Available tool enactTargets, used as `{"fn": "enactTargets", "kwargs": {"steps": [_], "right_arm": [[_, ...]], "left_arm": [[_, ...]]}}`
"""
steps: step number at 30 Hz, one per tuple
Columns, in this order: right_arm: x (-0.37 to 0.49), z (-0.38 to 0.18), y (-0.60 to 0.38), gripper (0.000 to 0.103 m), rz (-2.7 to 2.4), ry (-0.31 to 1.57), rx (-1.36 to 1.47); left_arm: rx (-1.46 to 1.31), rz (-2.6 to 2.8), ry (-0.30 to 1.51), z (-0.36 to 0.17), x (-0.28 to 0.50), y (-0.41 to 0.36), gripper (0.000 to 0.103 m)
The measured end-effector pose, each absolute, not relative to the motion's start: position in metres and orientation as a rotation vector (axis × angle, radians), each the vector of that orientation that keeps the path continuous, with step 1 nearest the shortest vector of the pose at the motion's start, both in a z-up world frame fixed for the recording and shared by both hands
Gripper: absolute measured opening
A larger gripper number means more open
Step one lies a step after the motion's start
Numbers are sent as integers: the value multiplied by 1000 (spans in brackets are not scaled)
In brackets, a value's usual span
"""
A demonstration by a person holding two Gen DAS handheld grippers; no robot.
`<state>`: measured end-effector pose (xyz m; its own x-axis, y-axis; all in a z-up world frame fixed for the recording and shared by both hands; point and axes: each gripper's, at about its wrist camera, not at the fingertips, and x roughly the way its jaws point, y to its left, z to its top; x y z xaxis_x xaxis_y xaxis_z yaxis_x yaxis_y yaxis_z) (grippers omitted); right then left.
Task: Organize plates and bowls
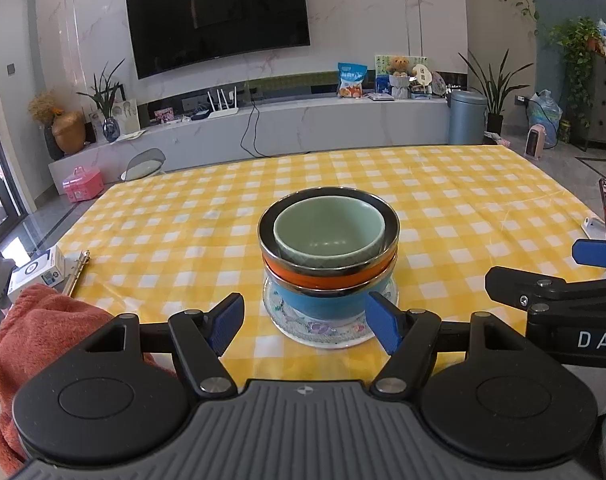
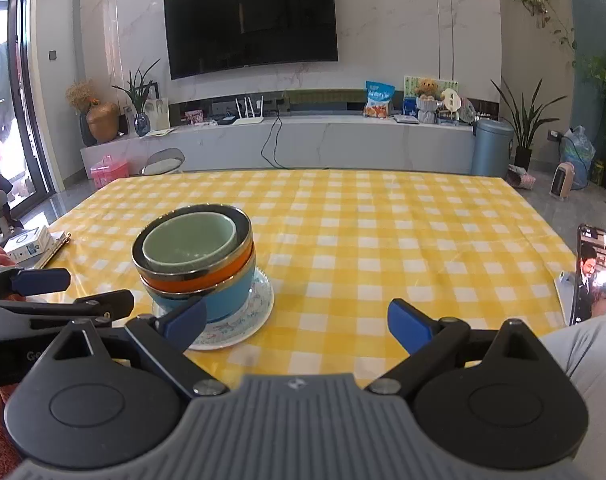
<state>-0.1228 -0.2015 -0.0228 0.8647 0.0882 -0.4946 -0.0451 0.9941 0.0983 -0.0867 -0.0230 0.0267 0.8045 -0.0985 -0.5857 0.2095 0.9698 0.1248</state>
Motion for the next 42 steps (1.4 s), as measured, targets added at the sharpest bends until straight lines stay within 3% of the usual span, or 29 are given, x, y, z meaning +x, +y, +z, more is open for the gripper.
{"fn": "enactTargets", "kwargs": {"steps": [42], "right_arm": [[-124,-24,-200,95,81,523,77]], "left_arm": [[180,-162,607,34,-89,-22,81]]}}
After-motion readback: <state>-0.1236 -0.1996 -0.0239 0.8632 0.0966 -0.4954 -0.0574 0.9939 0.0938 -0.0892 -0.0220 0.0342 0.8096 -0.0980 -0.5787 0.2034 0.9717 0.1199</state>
